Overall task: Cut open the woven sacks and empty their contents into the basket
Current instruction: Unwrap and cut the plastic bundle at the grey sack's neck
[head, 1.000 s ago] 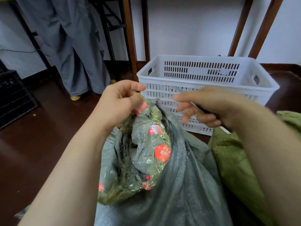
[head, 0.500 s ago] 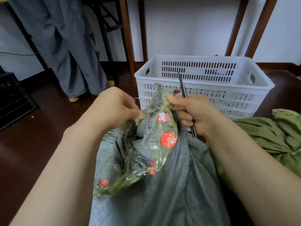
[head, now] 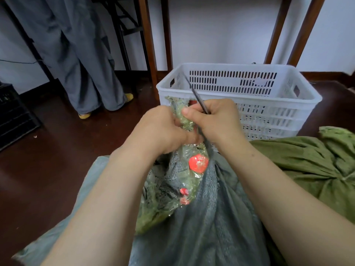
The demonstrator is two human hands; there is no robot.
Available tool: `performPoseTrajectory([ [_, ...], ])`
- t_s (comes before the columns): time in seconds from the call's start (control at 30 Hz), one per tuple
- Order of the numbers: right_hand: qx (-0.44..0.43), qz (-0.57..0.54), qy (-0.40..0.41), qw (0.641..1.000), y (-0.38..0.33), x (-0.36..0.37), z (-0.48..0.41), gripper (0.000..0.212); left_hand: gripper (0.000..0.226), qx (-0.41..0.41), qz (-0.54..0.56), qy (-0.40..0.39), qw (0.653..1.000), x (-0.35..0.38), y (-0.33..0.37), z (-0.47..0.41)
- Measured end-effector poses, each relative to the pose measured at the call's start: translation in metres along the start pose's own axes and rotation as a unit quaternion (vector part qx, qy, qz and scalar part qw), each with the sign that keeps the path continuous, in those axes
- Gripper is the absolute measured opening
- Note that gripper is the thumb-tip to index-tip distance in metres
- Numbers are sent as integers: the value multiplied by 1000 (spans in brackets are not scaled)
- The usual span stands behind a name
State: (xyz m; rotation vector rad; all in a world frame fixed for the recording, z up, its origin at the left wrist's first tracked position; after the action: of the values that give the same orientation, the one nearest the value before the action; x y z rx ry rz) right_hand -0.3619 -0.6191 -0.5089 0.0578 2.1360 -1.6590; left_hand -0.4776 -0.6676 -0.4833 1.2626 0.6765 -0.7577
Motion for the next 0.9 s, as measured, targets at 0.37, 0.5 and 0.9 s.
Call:
performPoseTrajectory([
  [0.37, 209, -101, -199, 952, 18, -4, 7, 23, 25, 43, 378, -6, 925, -5, -28, -4],
  [0.5, 195, -261, -293, 899, 25, 2, 10, 31, 10, 73, 418, -30, 905, -5, -26, -4],
  [0.9, 152, -339, -271, 888, 20, 12, 12, 12, 42, 110, 321, 86, 937, -8, -32, -6],
])
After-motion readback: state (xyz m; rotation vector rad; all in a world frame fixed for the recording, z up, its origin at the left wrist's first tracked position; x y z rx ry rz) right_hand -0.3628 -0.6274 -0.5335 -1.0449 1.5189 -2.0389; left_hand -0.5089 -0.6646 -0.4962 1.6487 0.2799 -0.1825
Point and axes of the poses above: each hand's wrist, its own z-axis away from the middle knuckle, its own x-axis out of the palm, y = z × x, the point moved 3 cm from there along -z, towards the middle knuckle, and after that the axes turned 15 degrees about -y, right-handed, at the moved point
